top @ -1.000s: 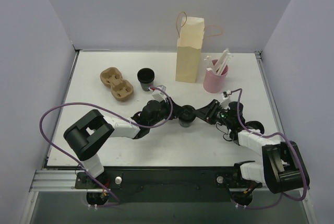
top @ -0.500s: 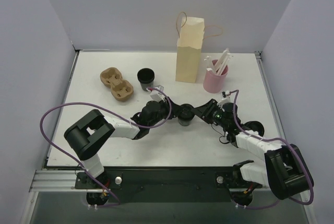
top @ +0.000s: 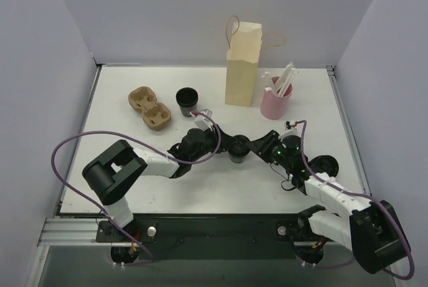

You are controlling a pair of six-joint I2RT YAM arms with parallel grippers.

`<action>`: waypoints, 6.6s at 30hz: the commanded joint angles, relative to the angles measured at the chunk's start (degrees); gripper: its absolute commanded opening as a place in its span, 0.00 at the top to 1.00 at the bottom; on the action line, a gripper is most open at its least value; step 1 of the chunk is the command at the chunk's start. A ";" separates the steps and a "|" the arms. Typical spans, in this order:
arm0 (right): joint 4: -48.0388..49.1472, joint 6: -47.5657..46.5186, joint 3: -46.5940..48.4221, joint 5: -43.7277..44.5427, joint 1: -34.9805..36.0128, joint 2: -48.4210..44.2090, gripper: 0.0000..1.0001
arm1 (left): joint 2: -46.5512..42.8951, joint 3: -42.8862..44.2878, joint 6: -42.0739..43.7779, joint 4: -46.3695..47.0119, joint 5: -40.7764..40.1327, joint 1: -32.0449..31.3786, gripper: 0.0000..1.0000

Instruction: Pack the takeout coffee

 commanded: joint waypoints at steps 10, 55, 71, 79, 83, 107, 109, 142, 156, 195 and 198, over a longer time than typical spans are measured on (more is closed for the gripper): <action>-20.97 -9.63 11.45 -16.94 -8.17 -4.47 0.62 | 8.43 -5.65 12.73 -34.06 1.71 -0.09 0.56; -19.66 -13.59 11.89 -18.35 -11.69 2.82 0.67 | 9.48 -4.07 12.39 -36.78 0.04 -0.26 0.56; 2.83 -3.49 -0.05 -20.64 -11.69 12.40 0.84 | 10.80 -4.15 11.60 -36.08 -0.05 -0.97 0.56; 7.59 -1.81 -8.23 -19.50 -11.69 10.91 0.86 | 10.45 -5.91 10.10 -35.73 -0.40 -1.32 0.56; 8.38 -3.31 -11.31 -18.44 -11.43 10.29 0.87 | 10.98 -6.35 8.79 -35.20 -0.49 -2.37 0.56; 26.93 -1.99 -18.17 -12.73 -8.26 28.14 0.89 | 13.18 -7.58 4.39 -36.70 -3.04 -2.99 0.57; 26.58 -2.16 -18.69 -12.38 -8.26 26.83 0.89 | 12.91 -7.67 4.47 -36.52 -3.04 -2.99 0.57; -29.23 -20.36 5.91 -16.42 -11.34 -10.18 0.53 | -4.66 14.12 11.15 -59.36 -3.74 -2.37 0.34; -46.97 -25.47 16.28 0.08 -1.71 -13.87 0.43 | -12.83 18.35 13.53 -64.91 -7.70 -1.58 0.32; -75.55 -19.13 57.24 44.05 32.17 36.14 0.61 | -47.99 0.50 16.16 -71.67 -7.87 11.16 0.03; -75.46 -19.13 56.72 44.92 32.25 34.30 0.69 | -48.70 1.12 16.34 -72.29 -7.52 11.16 0.03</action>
